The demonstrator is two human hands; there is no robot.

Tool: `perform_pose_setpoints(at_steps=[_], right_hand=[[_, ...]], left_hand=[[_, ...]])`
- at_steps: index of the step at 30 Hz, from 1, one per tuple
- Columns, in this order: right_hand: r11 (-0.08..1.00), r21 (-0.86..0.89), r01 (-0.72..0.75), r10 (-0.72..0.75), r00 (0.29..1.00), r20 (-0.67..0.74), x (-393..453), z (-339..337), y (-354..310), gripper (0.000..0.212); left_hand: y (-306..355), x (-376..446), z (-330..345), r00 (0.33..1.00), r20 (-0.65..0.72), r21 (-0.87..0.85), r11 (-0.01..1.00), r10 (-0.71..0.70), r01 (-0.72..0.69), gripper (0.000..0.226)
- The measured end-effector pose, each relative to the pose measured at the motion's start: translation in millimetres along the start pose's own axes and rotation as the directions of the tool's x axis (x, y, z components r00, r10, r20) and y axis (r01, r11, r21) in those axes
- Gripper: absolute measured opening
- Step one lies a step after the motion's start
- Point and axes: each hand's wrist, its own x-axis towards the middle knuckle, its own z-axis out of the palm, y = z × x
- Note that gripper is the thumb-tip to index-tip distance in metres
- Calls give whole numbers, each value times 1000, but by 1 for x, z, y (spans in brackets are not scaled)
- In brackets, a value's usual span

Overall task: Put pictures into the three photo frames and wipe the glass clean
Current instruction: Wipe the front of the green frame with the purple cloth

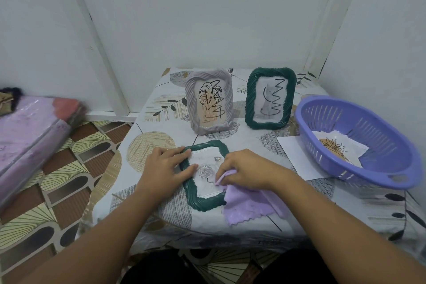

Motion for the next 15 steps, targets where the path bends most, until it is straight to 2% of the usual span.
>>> perform_pose_setpoints(at_steps=[2,6,11,12,15], right_hand=[[1000,20,-12,11,1000,4,-2,-4,2,14],[999,-32,-13,9,992,-128,6,5,0,14],[1000,13,-5,4,1000,27,-1,-3,1,13],[1000,21,-9,8,1000,24,-1,-4,2,13],[999,-25,-21,18,995,-101,6,1,0,14]], left_hand=[[0,0,0,1000,-5,-3,1000,6,-6,75],[0,0,0,1000,-11,-5,1000,9,-9,74],[0,-1,0,1000,-19,-13,1000,9,-9,74],[0,-1,0,1000,-24,-14,1000,11,-11,74],[0,-1,1,999,-47,-27,999,17,-18,73]])
